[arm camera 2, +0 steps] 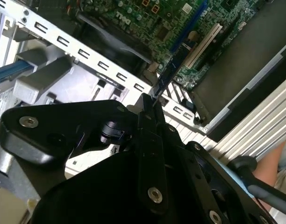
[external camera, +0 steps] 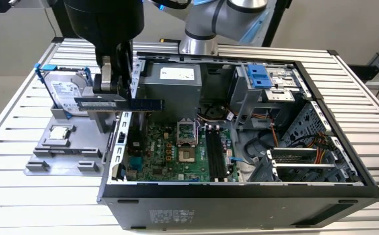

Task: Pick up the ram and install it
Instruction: 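Pick up the ram and move it above insertion slot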

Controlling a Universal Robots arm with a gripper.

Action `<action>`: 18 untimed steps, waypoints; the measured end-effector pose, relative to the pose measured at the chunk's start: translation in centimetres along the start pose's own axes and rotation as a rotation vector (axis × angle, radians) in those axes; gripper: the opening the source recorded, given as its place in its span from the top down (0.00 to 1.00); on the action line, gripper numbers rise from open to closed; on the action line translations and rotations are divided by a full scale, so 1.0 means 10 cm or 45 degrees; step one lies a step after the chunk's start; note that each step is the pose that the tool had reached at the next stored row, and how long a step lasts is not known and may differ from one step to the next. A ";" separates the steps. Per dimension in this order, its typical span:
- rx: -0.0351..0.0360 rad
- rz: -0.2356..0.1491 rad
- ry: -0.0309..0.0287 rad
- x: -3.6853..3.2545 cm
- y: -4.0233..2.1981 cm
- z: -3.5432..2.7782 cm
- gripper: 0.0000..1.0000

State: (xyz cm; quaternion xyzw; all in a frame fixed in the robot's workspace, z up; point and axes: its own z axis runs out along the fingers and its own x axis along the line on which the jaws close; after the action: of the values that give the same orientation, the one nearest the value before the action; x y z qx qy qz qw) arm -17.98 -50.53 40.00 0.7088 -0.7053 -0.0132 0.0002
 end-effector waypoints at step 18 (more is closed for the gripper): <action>-0.0003 -0.012 0.0003 0.007 -0.331 -0.007 1.00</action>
State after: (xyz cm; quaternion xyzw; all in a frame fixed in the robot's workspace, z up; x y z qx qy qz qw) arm -14.67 -50.58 40.01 0.7122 -0.7019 -0.0132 0.0003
